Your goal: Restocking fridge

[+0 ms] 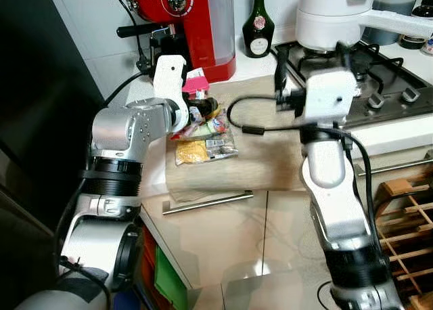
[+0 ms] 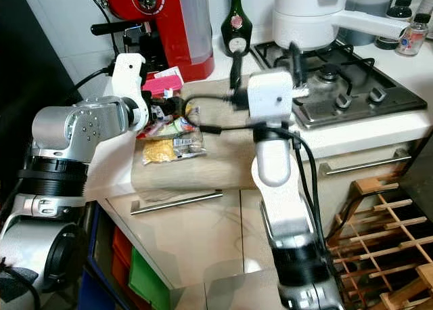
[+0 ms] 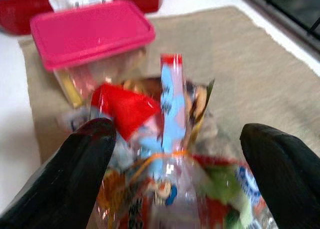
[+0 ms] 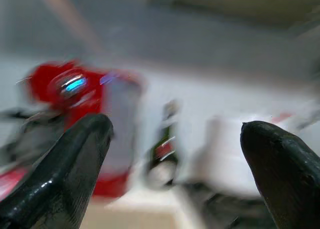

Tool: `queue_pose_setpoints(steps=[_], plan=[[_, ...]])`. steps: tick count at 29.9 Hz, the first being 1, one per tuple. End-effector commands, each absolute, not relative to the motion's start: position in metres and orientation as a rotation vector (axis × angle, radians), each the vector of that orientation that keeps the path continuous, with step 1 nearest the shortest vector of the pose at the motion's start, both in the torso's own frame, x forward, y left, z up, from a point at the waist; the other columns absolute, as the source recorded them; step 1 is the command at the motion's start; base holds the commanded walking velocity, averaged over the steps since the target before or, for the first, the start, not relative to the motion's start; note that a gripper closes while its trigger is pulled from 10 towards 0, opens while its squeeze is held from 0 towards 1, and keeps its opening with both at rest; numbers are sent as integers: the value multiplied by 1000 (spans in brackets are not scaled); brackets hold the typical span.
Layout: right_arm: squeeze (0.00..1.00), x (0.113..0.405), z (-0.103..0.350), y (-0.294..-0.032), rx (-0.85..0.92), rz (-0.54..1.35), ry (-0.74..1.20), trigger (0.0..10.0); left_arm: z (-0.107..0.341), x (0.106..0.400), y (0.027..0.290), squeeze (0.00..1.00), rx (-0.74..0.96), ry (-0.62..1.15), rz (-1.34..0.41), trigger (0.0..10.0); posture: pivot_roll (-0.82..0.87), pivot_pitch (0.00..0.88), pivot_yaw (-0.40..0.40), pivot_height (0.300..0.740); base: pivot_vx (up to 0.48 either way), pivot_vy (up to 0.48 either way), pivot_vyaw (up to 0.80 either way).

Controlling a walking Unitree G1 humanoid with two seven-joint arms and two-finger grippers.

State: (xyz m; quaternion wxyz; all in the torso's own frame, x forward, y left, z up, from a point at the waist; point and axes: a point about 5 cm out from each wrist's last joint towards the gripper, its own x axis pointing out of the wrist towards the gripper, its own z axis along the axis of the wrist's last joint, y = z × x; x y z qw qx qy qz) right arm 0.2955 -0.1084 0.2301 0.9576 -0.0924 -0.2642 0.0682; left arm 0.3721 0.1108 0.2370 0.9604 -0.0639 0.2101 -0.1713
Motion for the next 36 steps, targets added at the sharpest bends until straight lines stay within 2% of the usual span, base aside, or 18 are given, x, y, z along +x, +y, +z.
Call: queue_pose_setpoints(steps=[1,5,12,21,22,28,36], plan=[[0,291,224,-104,-127,248,-462,10000,230,371,118,0,-130,462,-311,10000,-89,0,203,740,0,0,0],[0,283,213,-99,-68,489,-278,10000,223,373,119,0,-109,493,-292,10000,-104,0,239,740,0,0,0],[0,273,223,-94,-61,761,-167,10000,210,376,113,0,-114,540,-301,10000,-106,0,254,740,0,0,0],[0,269,225,-91,-89,858,-99,10000,191,380,101,0,-115,595,-350,10000,-100,0,255,740,0,0,0],[0,267,226,-90,-102,881,-81,10000,182,383,105,0,-107,595,-333,0,-110,0,270,740,0,0,0],[0,260,224,-91,-146,933,-31,10000,166,391,121,0,-120,570,-261,0,-124,0,281,740,0,0,0],[0,261,208,-96,-161,866,46,10000,177,398,128,0,-236,458,-259,0,-126,0,252,740,0,0,0]])
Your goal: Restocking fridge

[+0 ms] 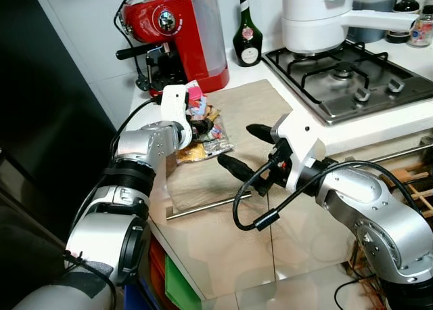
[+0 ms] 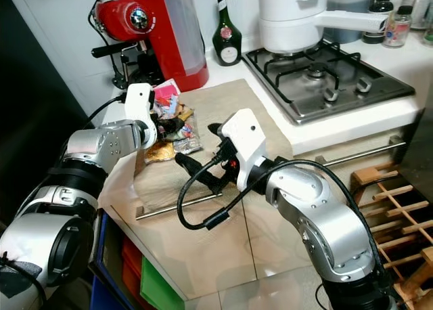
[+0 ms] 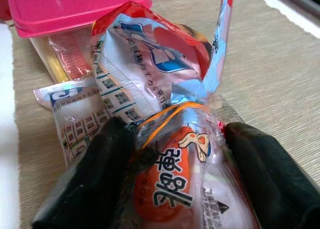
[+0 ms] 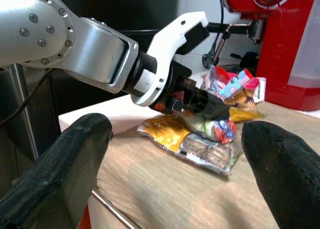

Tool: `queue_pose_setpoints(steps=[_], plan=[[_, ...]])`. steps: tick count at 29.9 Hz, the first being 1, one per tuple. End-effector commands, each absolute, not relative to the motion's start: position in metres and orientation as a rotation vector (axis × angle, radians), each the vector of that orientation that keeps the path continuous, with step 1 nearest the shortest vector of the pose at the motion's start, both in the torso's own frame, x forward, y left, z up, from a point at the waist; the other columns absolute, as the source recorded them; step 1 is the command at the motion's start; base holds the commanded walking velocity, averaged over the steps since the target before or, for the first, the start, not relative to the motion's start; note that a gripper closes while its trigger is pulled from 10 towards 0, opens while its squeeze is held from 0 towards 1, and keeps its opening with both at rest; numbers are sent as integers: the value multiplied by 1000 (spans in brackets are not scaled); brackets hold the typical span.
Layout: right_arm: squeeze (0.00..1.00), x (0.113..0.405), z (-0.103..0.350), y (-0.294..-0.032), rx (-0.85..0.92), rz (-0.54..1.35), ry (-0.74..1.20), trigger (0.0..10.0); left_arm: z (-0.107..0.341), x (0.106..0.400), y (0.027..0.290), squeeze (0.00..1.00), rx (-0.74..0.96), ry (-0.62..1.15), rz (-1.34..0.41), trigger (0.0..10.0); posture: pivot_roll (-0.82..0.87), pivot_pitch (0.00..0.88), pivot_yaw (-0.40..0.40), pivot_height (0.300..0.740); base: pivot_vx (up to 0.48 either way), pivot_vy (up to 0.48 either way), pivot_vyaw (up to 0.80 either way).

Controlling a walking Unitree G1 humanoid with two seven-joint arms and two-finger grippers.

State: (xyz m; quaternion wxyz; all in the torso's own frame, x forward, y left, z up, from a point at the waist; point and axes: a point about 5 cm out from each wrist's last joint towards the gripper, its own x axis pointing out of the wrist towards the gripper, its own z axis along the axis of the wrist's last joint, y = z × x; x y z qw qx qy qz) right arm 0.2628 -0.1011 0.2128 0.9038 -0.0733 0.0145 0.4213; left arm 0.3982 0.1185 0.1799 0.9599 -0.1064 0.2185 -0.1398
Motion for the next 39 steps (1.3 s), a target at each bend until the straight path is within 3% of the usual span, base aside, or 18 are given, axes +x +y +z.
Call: queue_pose_setpoints(steps=[1,8,12,20,27,33,36,39], plan=[[0,262,203,-97,-160,843,60,10000,179,398,129,0,-251,453,-255,0,-125,0,246,740,0,0,0],[0,266,169,-99,-188,720,86,10000,195,395,123,0,-315,399,-276,0,-123,0,217,740,0,0,0],[0,264,175,-87,-172,722,39,10000,208,386,119,0,-317,348,-304,0,-116,0,211,740,0,0,0],[0,263,170,-91,-130,673,23,10000,234,354,150,0,-283,172,-249,0,-99,0,152,740,0,0,0],[0,274,169,-97,-142,606,0,10000,243,330,158,0,-180,28,-222,0,-92,0,114,740,0,0,0],[0,290,158,-117,-145,393,-40,10000,232,303,163,0,-54,-63,-244,0,-73,0,87,740,0,0,0],[0,288,148,-139,-108,203,-91,10000,214,283,175,0,70,-107,-142,0,-54,0,53,740,0,0,0],[0,286,139,-147,-77,129,-108,10000,206,270,178,0,20,-154,-94,0,-43,0,25,740,0,0,0]])
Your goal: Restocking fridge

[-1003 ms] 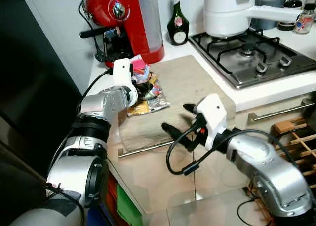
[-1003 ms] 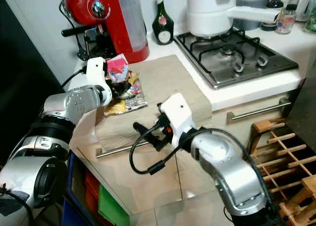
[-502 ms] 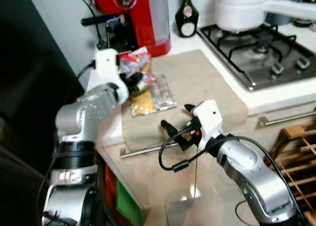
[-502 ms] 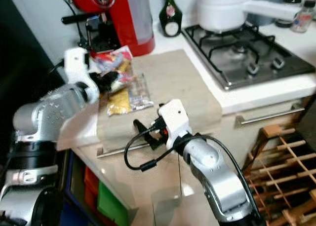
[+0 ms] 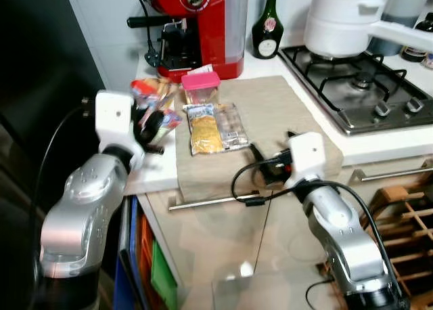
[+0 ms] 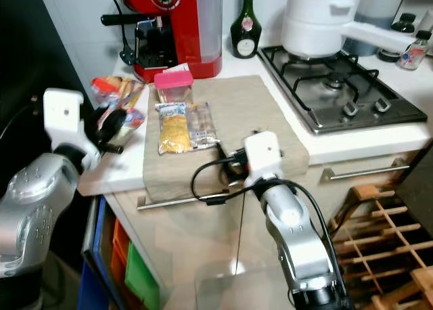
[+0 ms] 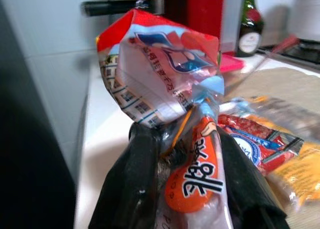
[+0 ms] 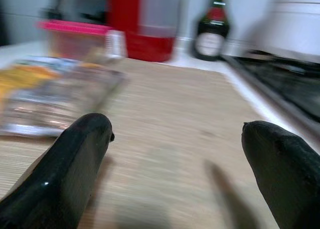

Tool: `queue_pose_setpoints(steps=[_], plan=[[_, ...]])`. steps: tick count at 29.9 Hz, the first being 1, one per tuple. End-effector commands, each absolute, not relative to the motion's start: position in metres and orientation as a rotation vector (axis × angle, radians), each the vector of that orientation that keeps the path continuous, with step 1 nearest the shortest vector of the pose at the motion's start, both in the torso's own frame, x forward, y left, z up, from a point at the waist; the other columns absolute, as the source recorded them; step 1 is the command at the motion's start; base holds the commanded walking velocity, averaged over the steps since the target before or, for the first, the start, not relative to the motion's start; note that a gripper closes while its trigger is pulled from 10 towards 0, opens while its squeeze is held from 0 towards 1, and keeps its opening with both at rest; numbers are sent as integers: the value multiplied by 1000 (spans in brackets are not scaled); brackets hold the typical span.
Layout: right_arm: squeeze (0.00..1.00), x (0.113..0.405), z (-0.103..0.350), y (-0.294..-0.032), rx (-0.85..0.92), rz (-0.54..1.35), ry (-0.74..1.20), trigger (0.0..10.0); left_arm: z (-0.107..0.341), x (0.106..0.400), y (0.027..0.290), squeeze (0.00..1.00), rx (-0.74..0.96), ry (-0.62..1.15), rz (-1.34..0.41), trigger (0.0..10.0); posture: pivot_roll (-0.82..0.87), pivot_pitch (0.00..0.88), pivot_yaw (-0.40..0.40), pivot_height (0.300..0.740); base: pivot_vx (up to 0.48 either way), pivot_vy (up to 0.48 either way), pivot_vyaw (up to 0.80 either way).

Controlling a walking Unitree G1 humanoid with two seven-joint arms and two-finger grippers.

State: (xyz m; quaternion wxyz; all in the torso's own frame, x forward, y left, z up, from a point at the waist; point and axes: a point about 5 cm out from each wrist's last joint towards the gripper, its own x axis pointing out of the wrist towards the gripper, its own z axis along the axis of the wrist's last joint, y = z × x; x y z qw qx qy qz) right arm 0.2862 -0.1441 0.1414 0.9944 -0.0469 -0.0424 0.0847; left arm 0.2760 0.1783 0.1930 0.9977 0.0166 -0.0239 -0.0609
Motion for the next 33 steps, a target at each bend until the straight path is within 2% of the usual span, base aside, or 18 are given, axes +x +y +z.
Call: queue_pose_setpoints(steps=[1,3,4,6,7,8,16,22,28,33], plan=[[0,288,139,-147,-76,130,-111,10000,203,269,176,0,27,-160,-89,0,-40,0,14,740,0,0,0],[0,290,140,-145,-67,140,-111,10000,200,268,174,0,21,-162,-86,0,-38,0,3,740,0,0,0],[0,295,142,-142,-61,164,-116,10000,195,269,171,0,25,-157,-81,2745,-39,0,-9,740,0,0,0],[0,297,144,-141,-62,173,-120,10000,193,269,170,0,24,-151,-76,2745,-39,0,-9,740,0,0,0],[0,301,144,-140,-16,167,-93,10000,192,270,172,0,9,-147,-53,10000,-41,0,-14,740,0,0,0],[0,306,145,-139,47,166,-62,10000,190,271,175,0,3,-145,-20,10000,-46,0,-15,740,0,0,0],[0,312,153,-129,15,206,-125,10000,193,274,173,0,58,-181,-19,10000,-57,0,-1,740,0,0,0],[0,319,157,-128,88,176,-120,10000,195,277,173,0,88,-212,29,10000,-67,0,4,740,0,0,0],[0,321,159,-124,77,198,-129,10000,198,279,171,0,109,-238,56,10000,-63,0,2,740,0,0,0],[0,322,158,-122,67,205,-130,10000,197,280,168,0,108,-240,53,10000,-68,0,9,740,-291,0,0]])
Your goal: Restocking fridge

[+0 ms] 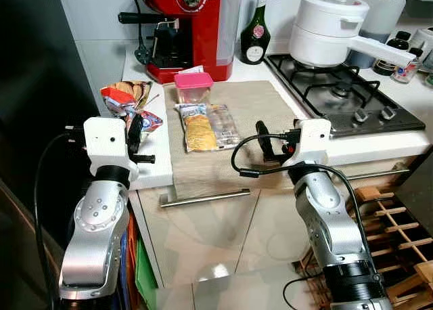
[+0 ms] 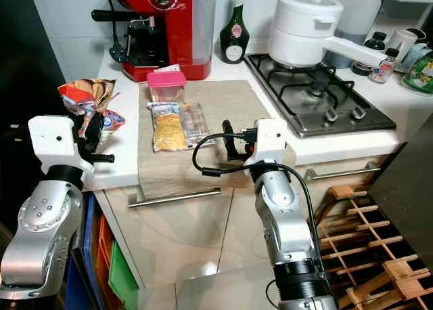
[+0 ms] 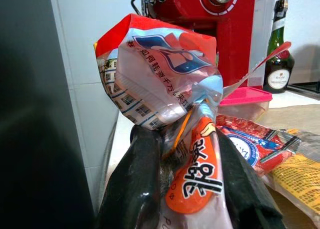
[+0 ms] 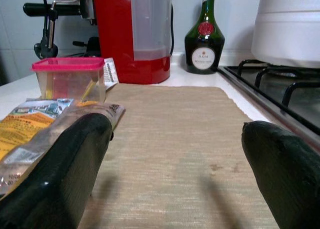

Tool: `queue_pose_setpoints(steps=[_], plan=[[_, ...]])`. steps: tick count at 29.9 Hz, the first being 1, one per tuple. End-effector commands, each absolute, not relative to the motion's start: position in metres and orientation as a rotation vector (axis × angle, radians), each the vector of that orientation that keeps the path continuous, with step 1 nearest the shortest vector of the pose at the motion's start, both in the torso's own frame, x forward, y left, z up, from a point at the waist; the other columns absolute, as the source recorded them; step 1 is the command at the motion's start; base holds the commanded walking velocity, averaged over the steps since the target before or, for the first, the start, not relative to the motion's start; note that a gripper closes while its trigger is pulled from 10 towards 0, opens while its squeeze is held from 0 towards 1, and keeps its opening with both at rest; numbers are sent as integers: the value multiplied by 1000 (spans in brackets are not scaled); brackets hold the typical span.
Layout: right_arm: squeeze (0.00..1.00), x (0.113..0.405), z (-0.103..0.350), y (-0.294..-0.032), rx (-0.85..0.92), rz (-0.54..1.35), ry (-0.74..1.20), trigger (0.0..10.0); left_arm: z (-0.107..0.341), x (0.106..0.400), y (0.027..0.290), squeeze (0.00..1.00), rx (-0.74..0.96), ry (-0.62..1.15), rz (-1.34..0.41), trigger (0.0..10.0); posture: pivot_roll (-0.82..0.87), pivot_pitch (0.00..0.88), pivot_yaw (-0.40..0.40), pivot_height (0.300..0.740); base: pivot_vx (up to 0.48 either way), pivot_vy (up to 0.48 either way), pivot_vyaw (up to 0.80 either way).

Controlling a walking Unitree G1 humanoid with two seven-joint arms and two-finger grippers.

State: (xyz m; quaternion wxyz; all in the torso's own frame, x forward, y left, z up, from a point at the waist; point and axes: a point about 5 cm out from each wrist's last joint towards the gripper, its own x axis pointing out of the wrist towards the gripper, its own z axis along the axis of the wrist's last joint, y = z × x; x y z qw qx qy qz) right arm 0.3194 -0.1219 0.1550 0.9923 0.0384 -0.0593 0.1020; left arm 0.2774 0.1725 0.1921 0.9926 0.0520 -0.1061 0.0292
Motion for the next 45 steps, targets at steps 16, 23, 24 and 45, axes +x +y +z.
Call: queue_pose_setpoints(steps=[16,23,24,45], plan=[[0,322,155,-119,56,214,-124,10000,196,283,164,0,84,-236,43,10000,-74,0,19,740,-295,0,0],[0,322,153,-119,55,211,-119,10000,196,283,163,0,91,-235,36,10000,-74,0,22,740,-298,0,0],[0,322,153,-119,55,211,-118,10000,195,283,162,0,92,-235,35,10000,-74,0,22,740,-296,0,0],[0,322,148,-120,29,226,-101,10000,192,284,156,0,111,-232,2,10000,-89,0,26,740,-297,0,0]])
